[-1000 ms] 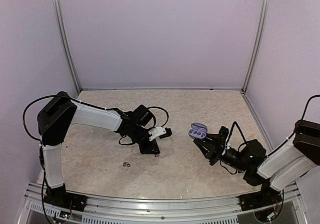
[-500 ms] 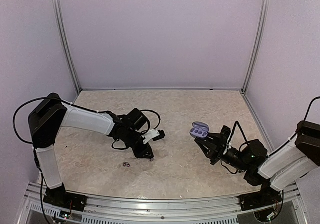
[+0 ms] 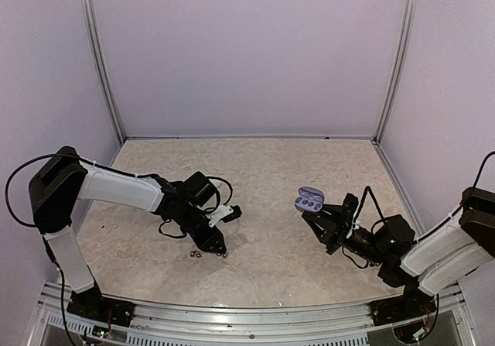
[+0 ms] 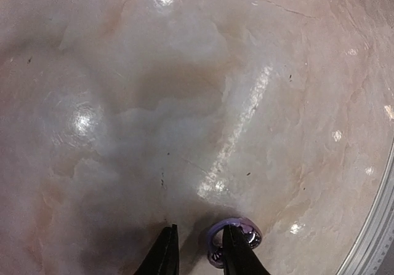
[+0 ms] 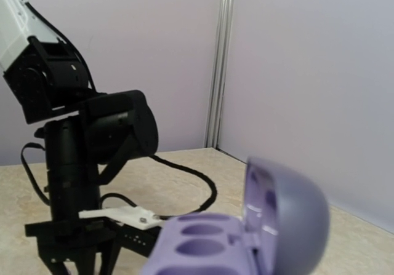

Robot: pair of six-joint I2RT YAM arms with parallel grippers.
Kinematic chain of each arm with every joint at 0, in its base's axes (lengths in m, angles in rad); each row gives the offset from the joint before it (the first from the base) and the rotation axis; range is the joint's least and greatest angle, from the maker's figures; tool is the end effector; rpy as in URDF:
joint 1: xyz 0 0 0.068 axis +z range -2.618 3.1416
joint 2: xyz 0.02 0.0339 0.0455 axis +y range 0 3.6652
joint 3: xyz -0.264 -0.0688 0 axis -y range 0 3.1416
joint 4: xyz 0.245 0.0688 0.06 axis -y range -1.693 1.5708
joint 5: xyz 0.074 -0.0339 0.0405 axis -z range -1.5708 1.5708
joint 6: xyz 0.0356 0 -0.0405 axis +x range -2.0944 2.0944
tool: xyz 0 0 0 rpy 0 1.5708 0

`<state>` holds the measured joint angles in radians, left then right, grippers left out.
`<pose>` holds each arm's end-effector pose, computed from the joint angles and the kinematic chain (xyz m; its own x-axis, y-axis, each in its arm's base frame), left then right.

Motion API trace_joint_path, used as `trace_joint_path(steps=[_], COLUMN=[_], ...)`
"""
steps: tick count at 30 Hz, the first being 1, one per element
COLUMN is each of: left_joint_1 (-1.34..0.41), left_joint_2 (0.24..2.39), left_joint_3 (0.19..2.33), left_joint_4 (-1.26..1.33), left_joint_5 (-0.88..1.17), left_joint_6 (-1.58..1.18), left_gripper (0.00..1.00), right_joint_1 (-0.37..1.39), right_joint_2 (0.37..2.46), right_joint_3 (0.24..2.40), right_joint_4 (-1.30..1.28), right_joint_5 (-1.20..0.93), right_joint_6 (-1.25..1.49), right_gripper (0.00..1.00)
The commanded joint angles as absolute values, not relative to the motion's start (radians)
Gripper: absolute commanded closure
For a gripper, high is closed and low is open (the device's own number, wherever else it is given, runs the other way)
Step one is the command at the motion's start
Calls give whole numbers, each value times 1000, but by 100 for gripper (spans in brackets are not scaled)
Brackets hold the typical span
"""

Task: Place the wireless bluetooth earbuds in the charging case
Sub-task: Move the right earbud to the center of the board.

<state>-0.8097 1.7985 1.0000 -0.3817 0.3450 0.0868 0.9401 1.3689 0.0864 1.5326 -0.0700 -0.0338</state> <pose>0.2220 -0.2505 0.1377 -0.5686 0.7152 -0.4064 0.8226 0.4957 -0.2785 0.1161 0.1633 0.1814 0.1744 0.1817 -0.9678 -0.8402 0.5400 -0.0500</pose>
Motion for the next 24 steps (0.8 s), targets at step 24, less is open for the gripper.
trace_joint_path(steps=[24], left_joint_1=[-911], left_joint_2=[1514], left_joint_3=[742], left_joint_4=[-206], left_joint_5=[181], left_joint_6=[239], left_gripper=[60], right_joint_1=[930], right_joint_2=[1345], right_joint_3=[102], right_joint_4=[1509], right_joint_5=[-73], right_joint_6=[-41], right_gripper=[100])
